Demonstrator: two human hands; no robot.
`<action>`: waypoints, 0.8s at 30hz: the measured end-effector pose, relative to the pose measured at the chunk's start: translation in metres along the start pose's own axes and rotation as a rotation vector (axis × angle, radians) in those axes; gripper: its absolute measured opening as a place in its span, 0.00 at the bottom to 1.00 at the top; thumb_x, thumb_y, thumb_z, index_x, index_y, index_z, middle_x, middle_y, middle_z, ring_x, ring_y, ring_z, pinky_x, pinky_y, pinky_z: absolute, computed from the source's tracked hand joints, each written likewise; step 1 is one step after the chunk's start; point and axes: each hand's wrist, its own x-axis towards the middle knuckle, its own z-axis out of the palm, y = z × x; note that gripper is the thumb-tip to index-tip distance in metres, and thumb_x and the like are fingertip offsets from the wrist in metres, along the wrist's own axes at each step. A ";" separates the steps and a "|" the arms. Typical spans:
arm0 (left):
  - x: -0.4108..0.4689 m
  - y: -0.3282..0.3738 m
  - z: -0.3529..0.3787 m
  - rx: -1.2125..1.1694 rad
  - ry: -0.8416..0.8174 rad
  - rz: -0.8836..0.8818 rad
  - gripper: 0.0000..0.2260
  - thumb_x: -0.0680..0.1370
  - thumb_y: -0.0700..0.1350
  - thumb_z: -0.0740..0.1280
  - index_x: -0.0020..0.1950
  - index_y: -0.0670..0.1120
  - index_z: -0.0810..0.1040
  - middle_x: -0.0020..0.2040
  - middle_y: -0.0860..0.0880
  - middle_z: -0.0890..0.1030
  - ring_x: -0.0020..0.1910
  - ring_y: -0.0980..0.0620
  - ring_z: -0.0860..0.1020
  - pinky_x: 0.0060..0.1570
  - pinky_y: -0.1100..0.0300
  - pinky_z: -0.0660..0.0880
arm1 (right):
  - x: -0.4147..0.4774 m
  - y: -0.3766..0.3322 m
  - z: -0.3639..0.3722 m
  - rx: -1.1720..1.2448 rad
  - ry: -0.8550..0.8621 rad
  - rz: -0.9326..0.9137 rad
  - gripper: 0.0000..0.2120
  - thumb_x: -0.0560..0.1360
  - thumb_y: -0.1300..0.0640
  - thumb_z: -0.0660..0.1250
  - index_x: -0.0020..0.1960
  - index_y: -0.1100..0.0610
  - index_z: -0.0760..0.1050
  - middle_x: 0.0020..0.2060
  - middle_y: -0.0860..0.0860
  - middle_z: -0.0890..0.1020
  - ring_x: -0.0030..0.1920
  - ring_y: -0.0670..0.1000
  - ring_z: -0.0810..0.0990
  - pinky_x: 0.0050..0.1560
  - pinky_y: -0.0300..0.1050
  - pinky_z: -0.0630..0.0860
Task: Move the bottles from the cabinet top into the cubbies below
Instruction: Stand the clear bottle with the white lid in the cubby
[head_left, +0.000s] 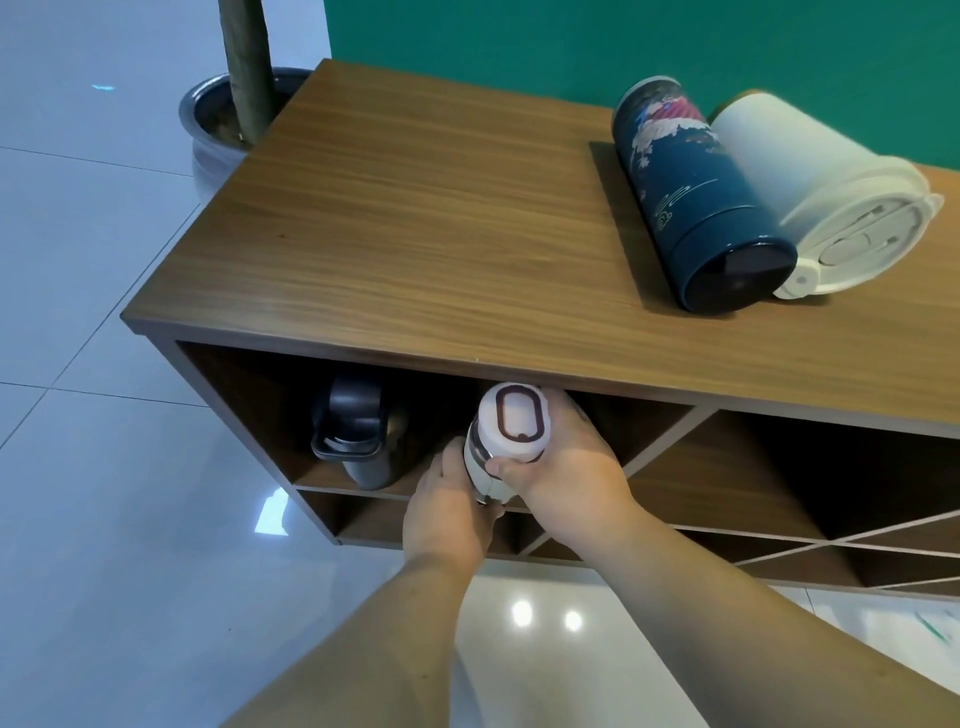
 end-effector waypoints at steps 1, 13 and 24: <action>0.001 0.000 -0.001 0.013 -0.006 -0.004 0.31 0.74 0.48 0.76 0.74 0.51 0.67 0.64 0.47 0.80 0.60 0.45 0.80 0.56 0.51 0.79 | 0.000 0.002 0.001 0.008 0.005 -0.002 0.34 0.68 0.51 0.81 0.69 0.41 0.69 0.65 0.43 0.77 0.66 0.50 0.77 0.66 0.49 0.75; 0.012 -0.001 -0.001 0.066 -0.068 -0.102 0.28 0.75 0.49 0.75 0.72 0.52 0.69 0.61 0.47 0.80 0.61 0.45 0.80 0.57 0.52 0.77 | -0.001 0.011 0.010 0.051 0.073 0.032 0.38 0.69 0.49 0.81 0.74 0.46 0.66 0.64 0.44 0.77 0.68 0.52 0.76 0.62 0.42 0.71; 0.011 -0.003 0.000 0.064 -0.068 -0.072 0.30 0.74 0.51 0.76 0.72 0.51 0.69 0.62 0.47 0.81 0.64 0.46 0.78 0.59 0.52 0.78 | -0.005 0.014 0.013 0.143 0.090 0.021 0.44 0.67 0.49 0.82 0.76 0.44 0.61 0.64 0.43 0.77 0.67 0.52 0.78 0.61 0.43 0.74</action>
